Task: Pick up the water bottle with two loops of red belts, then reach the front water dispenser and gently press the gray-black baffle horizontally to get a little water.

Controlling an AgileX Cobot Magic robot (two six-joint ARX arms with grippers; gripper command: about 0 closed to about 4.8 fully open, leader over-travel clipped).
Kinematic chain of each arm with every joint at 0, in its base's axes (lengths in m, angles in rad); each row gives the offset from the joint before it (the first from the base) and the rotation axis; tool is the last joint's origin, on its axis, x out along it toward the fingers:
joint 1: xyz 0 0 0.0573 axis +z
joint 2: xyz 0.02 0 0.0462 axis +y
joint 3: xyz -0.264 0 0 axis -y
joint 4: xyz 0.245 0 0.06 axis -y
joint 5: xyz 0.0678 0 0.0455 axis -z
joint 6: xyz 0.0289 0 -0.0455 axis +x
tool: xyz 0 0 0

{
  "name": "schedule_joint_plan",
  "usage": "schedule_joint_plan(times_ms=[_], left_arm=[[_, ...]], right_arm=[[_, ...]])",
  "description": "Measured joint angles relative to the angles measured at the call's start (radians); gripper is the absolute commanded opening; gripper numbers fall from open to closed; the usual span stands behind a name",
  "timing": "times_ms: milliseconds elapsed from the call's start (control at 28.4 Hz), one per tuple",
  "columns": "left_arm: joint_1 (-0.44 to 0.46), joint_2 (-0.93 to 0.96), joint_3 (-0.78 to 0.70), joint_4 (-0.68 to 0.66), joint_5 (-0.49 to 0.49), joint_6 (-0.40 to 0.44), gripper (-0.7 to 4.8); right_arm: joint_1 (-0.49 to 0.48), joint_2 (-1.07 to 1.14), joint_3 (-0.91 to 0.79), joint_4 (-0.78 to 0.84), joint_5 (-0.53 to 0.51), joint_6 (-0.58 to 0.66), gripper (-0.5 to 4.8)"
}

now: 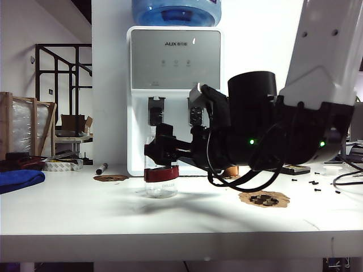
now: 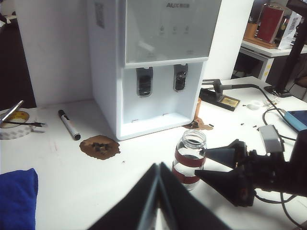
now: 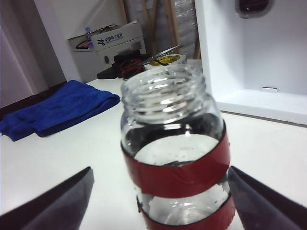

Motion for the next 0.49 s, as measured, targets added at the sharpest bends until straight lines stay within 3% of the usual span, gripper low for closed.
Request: schedule_joint_plan(times_ms=[493], left_arm=[[0.000,0.000,0.000,0.000,0.004,0.000,-0.04]], right_arm=[[-0.023,0.050,0.085,-0.066,0.048,-0.003,4.79]])
